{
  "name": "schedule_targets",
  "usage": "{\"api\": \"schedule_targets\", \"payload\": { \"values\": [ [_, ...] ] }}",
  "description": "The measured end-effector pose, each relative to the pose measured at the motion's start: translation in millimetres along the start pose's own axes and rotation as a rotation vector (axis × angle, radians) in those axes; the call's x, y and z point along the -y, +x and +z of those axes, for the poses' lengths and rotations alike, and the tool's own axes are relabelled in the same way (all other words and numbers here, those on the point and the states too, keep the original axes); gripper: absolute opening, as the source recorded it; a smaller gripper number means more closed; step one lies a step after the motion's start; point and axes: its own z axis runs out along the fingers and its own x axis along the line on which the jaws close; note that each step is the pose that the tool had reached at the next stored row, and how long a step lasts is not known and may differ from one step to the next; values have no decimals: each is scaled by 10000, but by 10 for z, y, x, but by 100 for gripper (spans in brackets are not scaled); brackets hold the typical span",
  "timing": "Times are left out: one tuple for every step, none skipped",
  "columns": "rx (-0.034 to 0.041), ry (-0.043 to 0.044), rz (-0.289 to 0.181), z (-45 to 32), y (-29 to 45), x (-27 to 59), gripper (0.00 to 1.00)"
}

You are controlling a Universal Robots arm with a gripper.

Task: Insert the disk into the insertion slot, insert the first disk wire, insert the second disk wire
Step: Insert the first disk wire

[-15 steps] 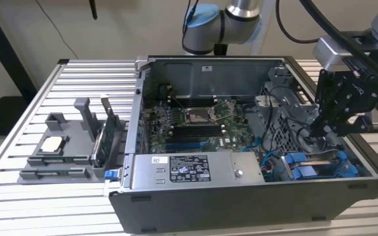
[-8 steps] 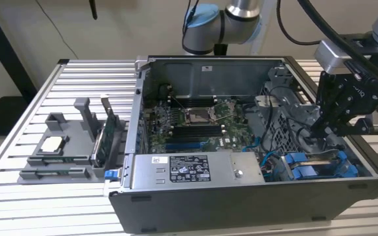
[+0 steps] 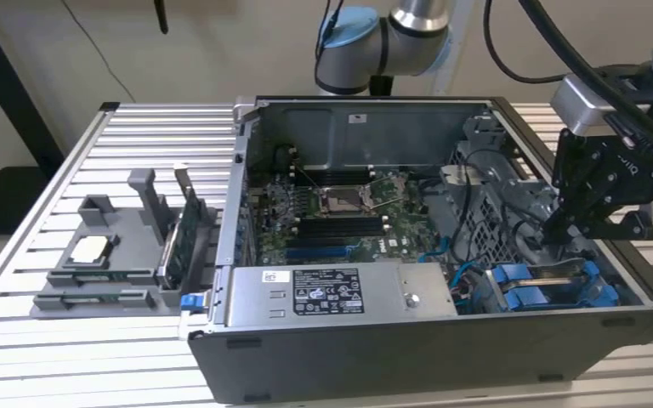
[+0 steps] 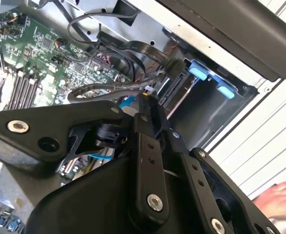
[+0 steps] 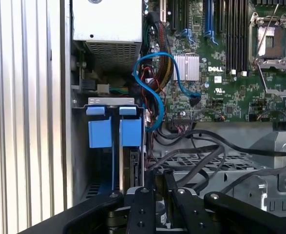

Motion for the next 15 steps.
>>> {"api": "schedule_targets", "payload": {
  "values": [
    [-1,0,0,3,5,6,19],
    [-1,0,0,7,9,12,19],
    [0,0,0,11,13,16,19],
    [0,0,0,16,16,19,19],
    [-1,0,1,21,20,22,19],
    [-4,1,0,25,25,26,19],
    [-5,0,1,31,30,30,19],
    [-6,0,0,34,36,35,19],
    [-5,0,0,38,44,41,19],
    [-4,0,0,41,54,47,19],
    [-5,0,0,43,65,53,19],
    [-4,0,0,45,77,55,19],
    [-5,1,2,46,89,57,19],
    [-6,0,1,48,100,61,19],
    [-6,0,0,50,112,64,19]
  ]
}}
